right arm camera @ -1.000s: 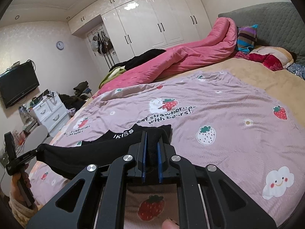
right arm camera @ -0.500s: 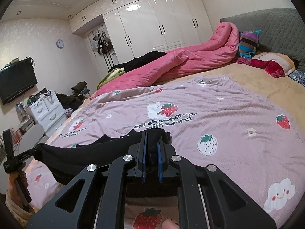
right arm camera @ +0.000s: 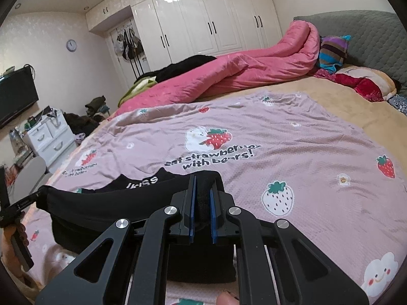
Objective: Fold small clothes
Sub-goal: 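Lift the hem with both tools and fold it toward the collar, then open both tools to release the folded hem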
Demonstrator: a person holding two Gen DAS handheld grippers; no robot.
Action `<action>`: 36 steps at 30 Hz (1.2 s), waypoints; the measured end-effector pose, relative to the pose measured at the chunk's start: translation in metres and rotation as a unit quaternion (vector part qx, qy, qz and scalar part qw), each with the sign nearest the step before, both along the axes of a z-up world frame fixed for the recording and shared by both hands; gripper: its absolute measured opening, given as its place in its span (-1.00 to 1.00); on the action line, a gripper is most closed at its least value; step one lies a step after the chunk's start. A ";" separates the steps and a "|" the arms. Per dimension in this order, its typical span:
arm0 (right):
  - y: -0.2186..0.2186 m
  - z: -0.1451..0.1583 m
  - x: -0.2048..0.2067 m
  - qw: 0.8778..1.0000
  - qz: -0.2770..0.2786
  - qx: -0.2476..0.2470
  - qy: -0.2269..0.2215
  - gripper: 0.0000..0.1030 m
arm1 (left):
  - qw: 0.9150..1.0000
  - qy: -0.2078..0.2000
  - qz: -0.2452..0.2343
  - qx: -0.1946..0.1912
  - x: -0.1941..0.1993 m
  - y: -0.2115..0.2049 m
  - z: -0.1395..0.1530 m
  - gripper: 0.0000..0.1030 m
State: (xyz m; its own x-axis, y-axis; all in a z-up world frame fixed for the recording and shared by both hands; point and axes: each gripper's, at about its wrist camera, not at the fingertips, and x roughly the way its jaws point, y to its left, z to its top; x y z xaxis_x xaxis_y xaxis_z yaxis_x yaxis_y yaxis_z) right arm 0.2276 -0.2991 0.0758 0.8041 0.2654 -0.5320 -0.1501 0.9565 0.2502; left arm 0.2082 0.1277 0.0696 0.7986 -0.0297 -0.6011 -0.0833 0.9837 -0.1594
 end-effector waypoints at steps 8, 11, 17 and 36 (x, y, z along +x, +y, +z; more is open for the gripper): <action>0.005 -0.032 0.026 0.999 -0.003 -0.006 0.039 -0.83 | 1.000 0.023 0.004 0.002 0.020 0.004 -0.025 -0.96; 0.007 -0.040 0.030 0.999 0.000 -0.005 0.050 -0.83 | 0.999 0.032 0.006 0.003 0.024 0.004 -0.033 -0.96; 0.005 -0.043 0.028 0.999 -0.003 0.000 0.048 -0.79 | 0.999 0.035 0.006 0.015 0.022 -0.002 -0.037 -0.92; -0.010 -0.020 -0.018 0.999 -0.036 0.013 -0.013 0.04 | 0.999 -0.023 -0.016 0.040 -0.020 -0.027 0.000 -0.34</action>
